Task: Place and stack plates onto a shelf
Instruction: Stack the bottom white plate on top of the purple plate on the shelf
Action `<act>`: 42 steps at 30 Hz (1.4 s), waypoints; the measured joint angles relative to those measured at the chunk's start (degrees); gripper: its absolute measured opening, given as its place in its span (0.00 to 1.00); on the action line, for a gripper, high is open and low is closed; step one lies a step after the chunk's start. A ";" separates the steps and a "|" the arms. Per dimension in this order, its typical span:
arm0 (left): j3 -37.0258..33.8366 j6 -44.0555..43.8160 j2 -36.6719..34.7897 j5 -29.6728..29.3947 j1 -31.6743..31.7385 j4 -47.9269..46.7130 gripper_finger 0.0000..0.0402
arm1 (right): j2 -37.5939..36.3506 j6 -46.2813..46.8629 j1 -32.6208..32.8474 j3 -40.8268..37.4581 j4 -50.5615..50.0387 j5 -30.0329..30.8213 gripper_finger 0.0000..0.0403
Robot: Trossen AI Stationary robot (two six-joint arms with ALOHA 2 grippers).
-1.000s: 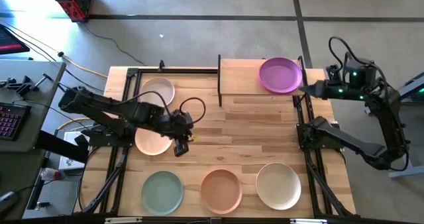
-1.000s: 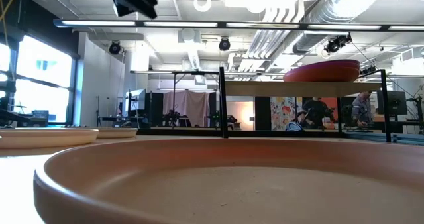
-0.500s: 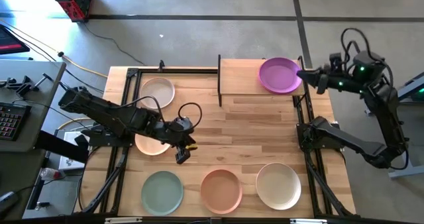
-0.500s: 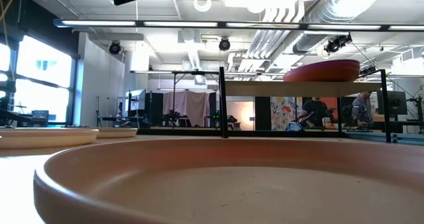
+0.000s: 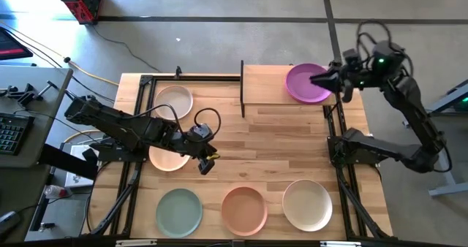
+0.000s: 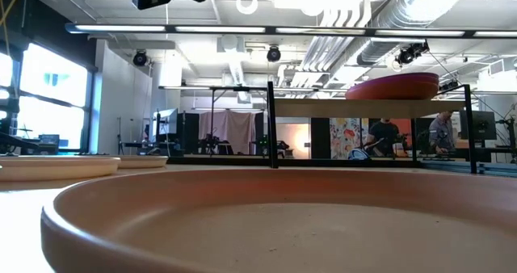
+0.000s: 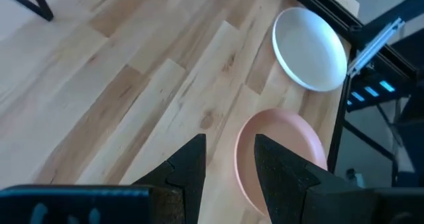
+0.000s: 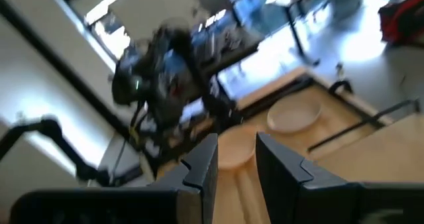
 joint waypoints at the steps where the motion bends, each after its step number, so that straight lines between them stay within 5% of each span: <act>1: 0.00 -0.36 0.00 -0.26 0.00 0.00 0.29 | 0.28 -1.43 1.38 0.00 -1.45 0.19 0.21; 10: 0.00 -2.88 0.00 -1.02 0.02 -0.02 0.29 | 1.66 -6.18 16.98 -0.02 -14.45 8.98 0.21; 21: 0.00 -1.74 0.00 -2.64 0.02 -0.12 0.29 | 3.61 -1.21 35.51 -0.02 -30.25 25.61 0.21; 42: 0.00 2.01 0.00 -2.81 0.02 -0.24 0.29 | 23.01 1.67 63.37 0.00 -32.58 40.58 0.21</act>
